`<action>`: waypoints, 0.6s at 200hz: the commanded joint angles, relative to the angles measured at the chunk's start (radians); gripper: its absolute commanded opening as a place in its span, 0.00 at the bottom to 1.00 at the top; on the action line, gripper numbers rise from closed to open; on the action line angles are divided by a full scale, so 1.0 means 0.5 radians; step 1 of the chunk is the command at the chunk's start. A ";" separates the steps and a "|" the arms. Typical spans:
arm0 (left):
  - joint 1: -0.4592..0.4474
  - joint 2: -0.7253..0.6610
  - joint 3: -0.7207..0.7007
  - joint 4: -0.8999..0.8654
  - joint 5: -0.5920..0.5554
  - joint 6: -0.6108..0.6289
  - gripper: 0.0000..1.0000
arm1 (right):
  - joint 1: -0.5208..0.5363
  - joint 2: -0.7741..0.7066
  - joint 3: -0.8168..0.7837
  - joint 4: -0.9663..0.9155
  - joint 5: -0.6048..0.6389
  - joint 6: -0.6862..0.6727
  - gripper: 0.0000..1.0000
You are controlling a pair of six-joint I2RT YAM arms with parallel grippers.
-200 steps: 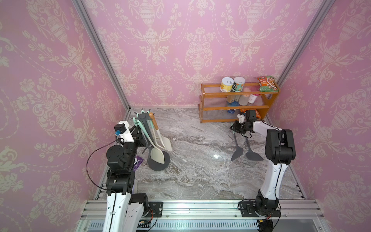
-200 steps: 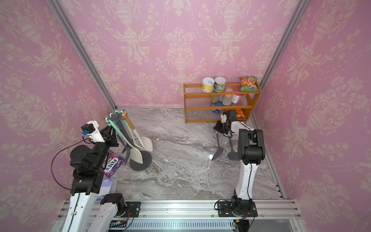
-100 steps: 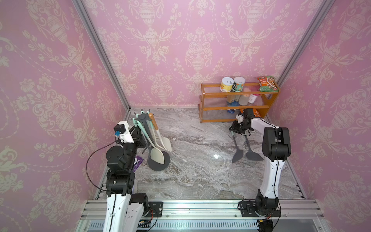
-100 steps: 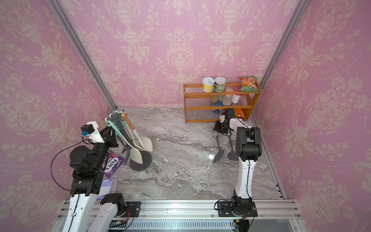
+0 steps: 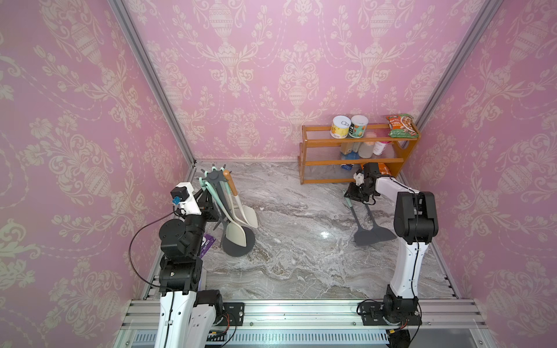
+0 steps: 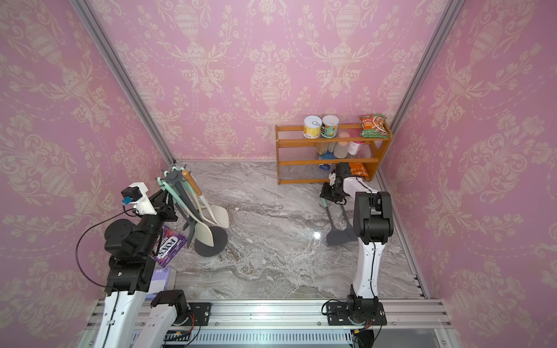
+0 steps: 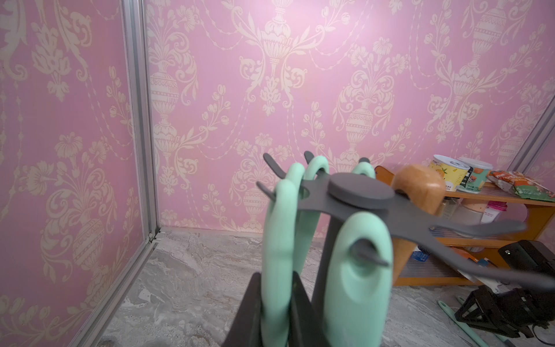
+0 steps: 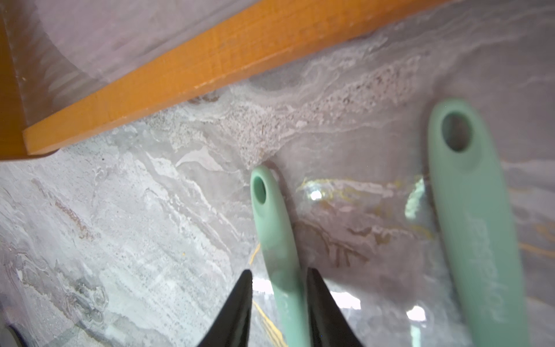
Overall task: Take the spatula off the kitchen utensil rack
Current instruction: Place the spatula at the center of the board.
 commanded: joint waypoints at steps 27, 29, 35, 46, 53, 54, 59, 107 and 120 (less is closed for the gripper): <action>0.008 -0.015 -0.032 -0.097 -0.053 -0.019 0.00 | 0.128 -0.279 -0.201 -0.225 0.346 -0.190 0.35; 0.007 -0.011 -0.032 -0.096 -0.054 -0.019 0.01 | 0.134 -0.284 -0.208 -0.233 0.356 -0.190 0.35; 0.007 -0.013 -0.030 -0.095 -0.054 -0.019 0.01 | 0.153 -0.304 -0.226 -0.250 0.386 -0.190 0.35; 0.008 -0.010 -0.028 -0.091 -0.046 -0.017 0.01 | 0.207 -0.377 -0.279 -0.247 0.460 -0.177 0.35; 0.008 -0.004 -0.024 -0.089 -0.038 -0.021 0.01 | 0.253 -0.448 -0.318 -0.222 0.495 -0.167 0.35; 0.008 -0.003 -0.024 -0.091 -0.036 -0.021 0.01 | 0.260 -0.461 -0.325 -0.219 0.500 -0.165 0.35; 0.008 0.000 -0.021 -0.092 -0.031 -0.022 0.00 | 0.304 -0.525 -0.356 -0.189 0.519 -0.160 0.34; 0.007 0.004 -0.020 -0.080 -0.020 -0.033 0.01 | 0.780 -1.041 -0.577 0.578 -0.137 -0.124 0.35; 0.008 0.004 -0.018 -0.080 -0.014 -0.035 0.01 | 0.827 -1.127 -0.698 1.057 -0.407 0.002 0.36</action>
